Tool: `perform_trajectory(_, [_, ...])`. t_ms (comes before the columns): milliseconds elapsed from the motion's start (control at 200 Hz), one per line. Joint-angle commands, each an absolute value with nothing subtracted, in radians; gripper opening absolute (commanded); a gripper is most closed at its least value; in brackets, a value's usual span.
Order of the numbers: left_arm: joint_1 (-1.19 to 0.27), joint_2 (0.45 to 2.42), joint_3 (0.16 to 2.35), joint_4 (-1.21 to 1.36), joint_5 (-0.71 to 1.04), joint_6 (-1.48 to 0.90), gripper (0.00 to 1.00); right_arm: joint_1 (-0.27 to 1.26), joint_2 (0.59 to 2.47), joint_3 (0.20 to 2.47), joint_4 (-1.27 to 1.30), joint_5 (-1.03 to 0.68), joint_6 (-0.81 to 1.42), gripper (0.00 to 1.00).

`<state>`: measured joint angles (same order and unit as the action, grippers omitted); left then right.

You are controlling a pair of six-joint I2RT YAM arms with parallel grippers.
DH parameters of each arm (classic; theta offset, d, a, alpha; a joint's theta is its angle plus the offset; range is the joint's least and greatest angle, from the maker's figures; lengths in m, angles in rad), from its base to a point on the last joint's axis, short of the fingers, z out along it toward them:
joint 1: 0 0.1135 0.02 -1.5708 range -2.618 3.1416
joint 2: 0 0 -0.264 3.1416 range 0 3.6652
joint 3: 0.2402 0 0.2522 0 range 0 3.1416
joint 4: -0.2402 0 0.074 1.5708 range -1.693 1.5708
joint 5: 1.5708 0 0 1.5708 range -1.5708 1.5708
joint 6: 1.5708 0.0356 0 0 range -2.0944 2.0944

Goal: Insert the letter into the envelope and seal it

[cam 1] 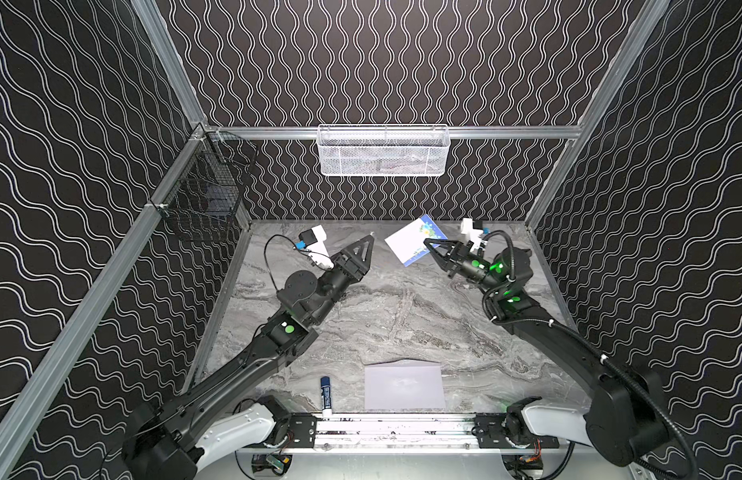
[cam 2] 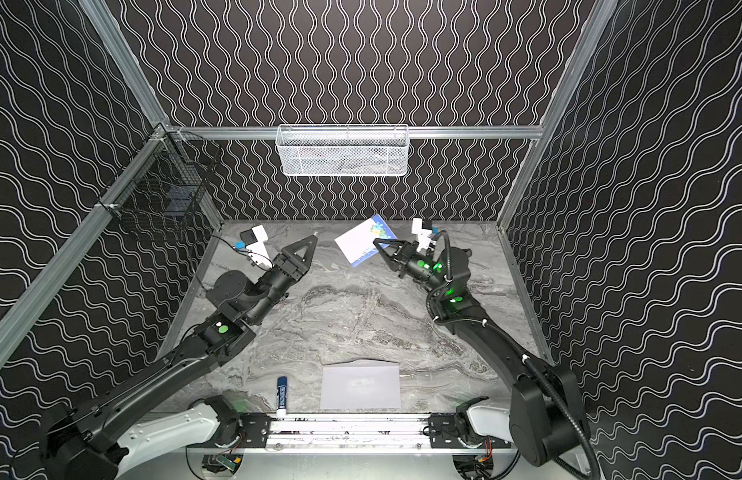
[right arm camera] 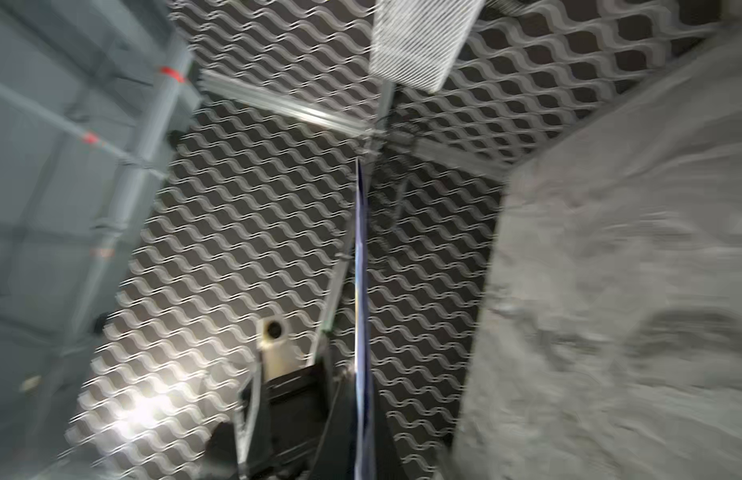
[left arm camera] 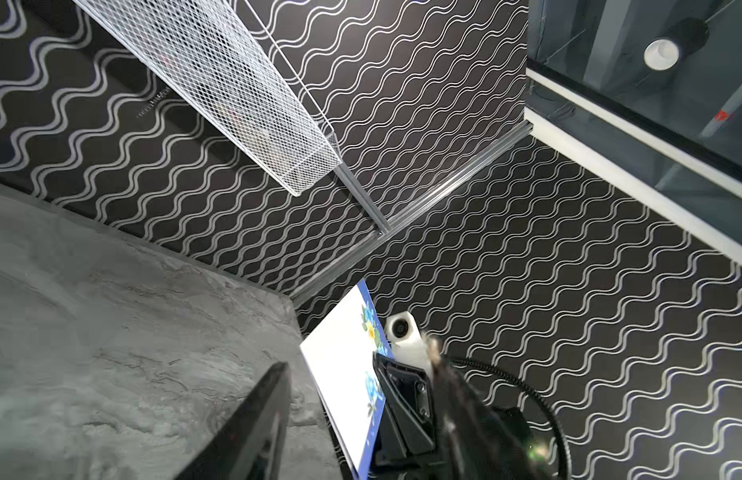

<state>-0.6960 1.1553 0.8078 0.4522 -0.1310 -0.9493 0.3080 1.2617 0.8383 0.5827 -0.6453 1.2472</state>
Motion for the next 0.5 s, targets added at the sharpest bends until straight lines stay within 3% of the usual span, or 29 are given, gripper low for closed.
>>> perform_trajectory(0, [-0.696, 1.111, 0.77, 0.376, -0.166, -0.782, 0.64, 0.216, 1.243, 0.856, 0.111, -0.753, 0.884, 0.0])
perform_trajectory(235, [-0.696, 1.06, 0.757, 0.184, -0.161, -0.588, 0.64, 0.132, 1.357, 1.041, -0.512, -0.613, 0.358, 0.0])
perform_trajectory(490, [-0.697, 1.062, 0.736, 0.132, -0.12, -0.51, 0.64, 0.121, 1.517, 1.097, -0.673, -0.583, 0.205, 0.0])
